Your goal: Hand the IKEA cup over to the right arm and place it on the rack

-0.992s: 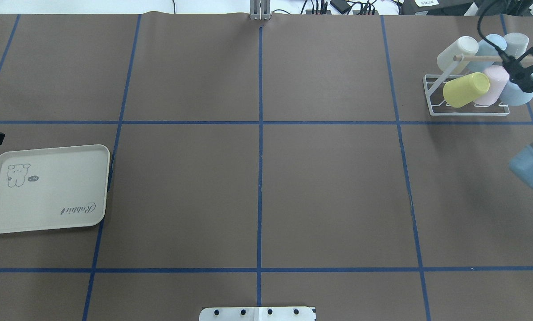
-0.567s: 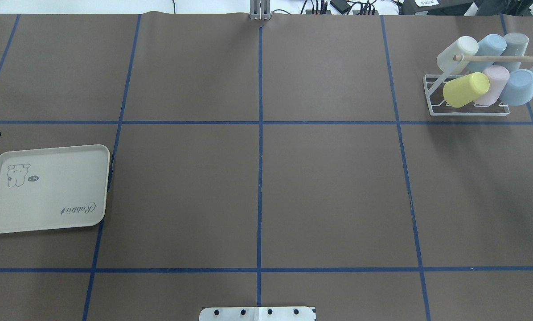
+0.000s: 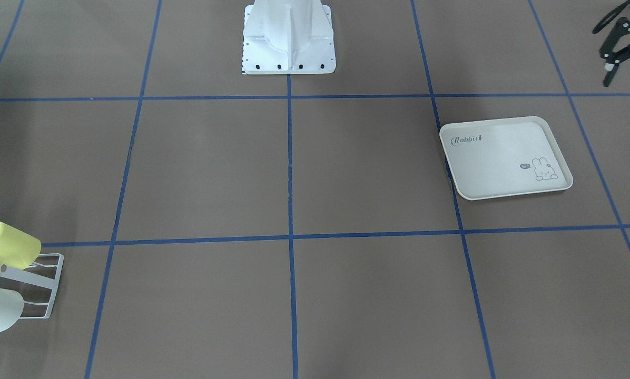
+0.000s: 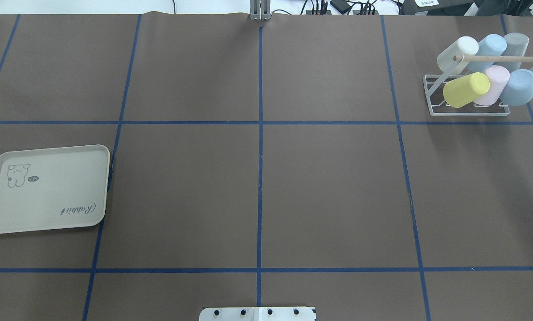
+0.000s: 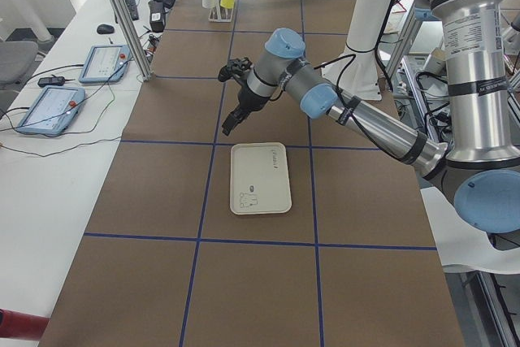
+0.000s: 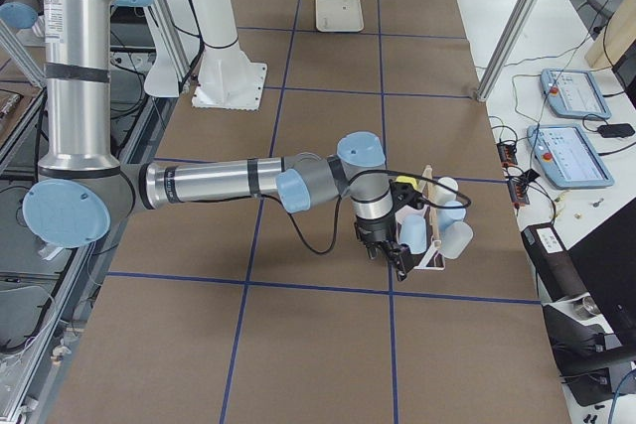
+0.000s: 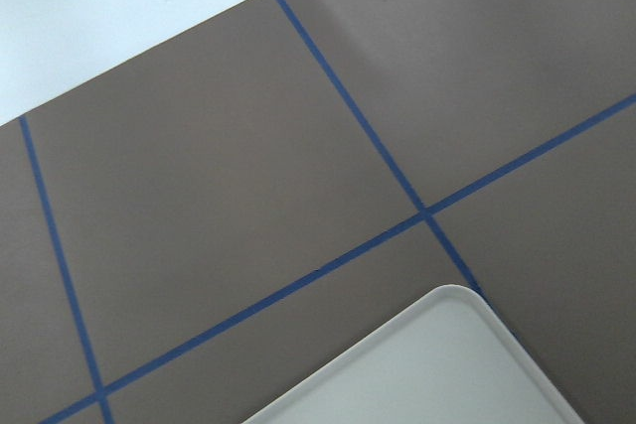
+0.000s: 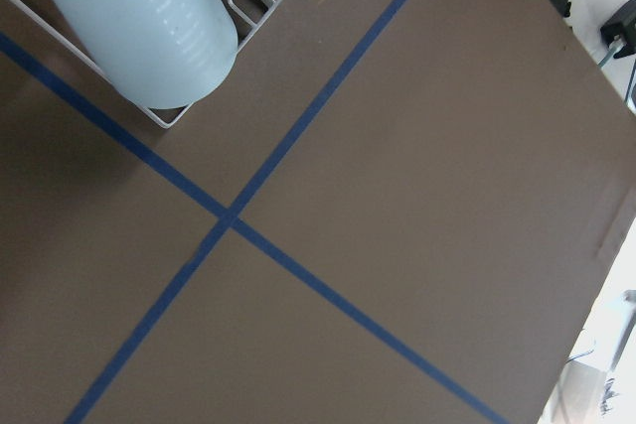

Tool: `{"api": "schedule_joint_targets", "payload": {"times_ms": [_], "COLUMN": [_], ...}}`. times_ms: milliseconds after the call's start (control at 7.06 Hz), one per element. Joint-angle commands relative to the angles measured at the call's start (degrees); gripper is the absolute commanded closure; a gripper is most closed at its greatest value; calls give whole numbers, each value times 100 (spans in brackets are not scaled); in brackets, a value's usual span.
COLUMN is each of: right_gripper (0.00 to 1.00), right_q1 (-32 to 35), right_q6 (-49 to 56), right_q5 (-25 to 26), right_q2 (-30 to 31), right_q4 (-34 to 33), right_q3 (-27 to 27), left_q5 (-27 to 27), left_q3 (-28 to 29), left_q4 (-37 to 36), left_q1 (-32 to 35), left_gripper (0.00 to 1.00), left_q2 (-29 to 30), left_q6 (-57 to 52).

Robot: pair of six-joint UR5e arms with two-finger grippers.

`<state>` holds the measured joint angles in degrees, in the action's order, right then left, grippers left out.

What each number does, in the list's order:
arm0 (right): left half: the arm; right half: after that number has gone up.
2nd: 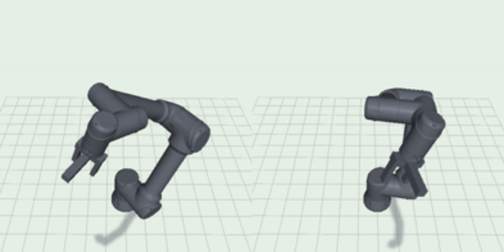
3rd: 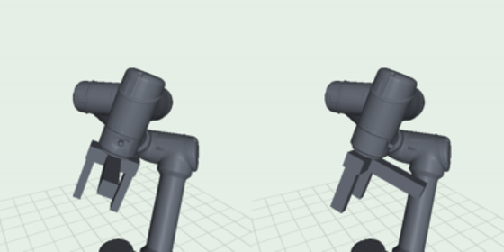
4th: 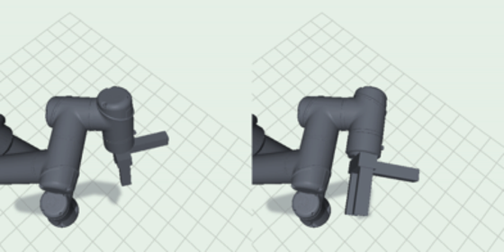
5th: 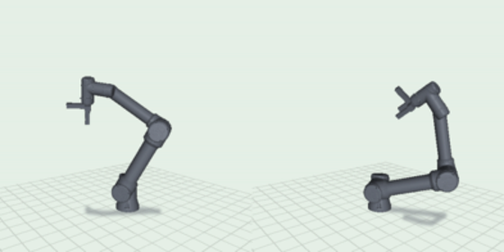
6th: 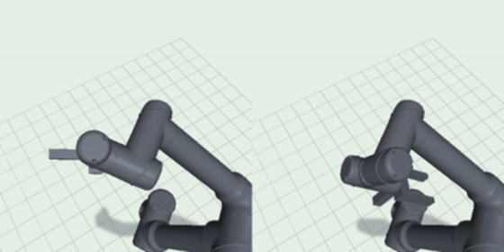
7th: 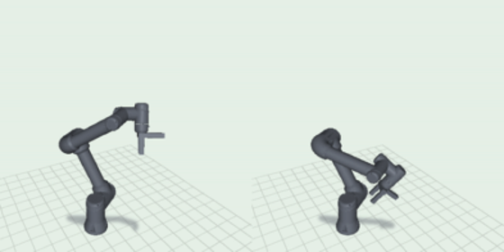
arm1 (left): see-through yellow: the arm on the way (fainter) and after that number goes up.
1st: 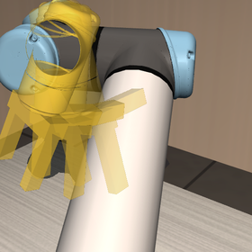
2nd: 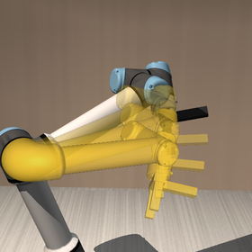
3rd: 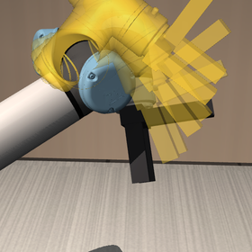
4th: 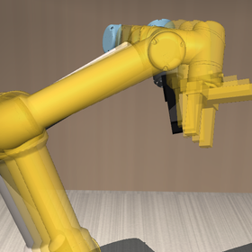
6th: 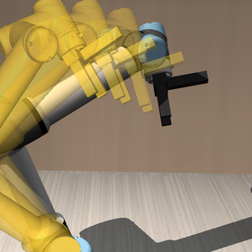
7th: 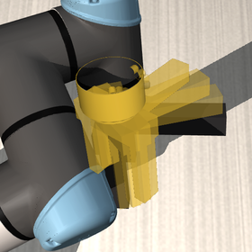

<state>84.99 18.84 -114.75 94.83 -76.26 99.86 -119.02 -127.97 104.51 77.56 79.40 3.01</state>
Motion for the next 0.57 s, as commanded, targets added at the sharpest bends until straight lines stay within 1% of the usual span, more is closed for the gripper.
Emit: {"api": "schedule_joint_targets", "payload": {"times_ms": [0,142,283,425], "right_gripper": [1,0,0,0], "right_q1": [690,947,958,958], "right_q6": [-845,-943,-1031,-1084], "right_q5": [-1516,-1776,-1735,-1283], "right_q2": [308,160,168,124], "right_q4": [-569,-1766,-2648,-3153], "right_q3": [-10,172,252,244], "left_q5": [-94,-86,-86,-103], "left_q3": [211,359,709,1243], "left_q4": [-1162,-1762,-1916,-1917], "left_q1": [1160,1226,1244,1340], "left_gripper": [0,0,0,0], "left_q2": [110,111,33,32], "left_q6": [-1099,-1109,-1109,-1118]}}
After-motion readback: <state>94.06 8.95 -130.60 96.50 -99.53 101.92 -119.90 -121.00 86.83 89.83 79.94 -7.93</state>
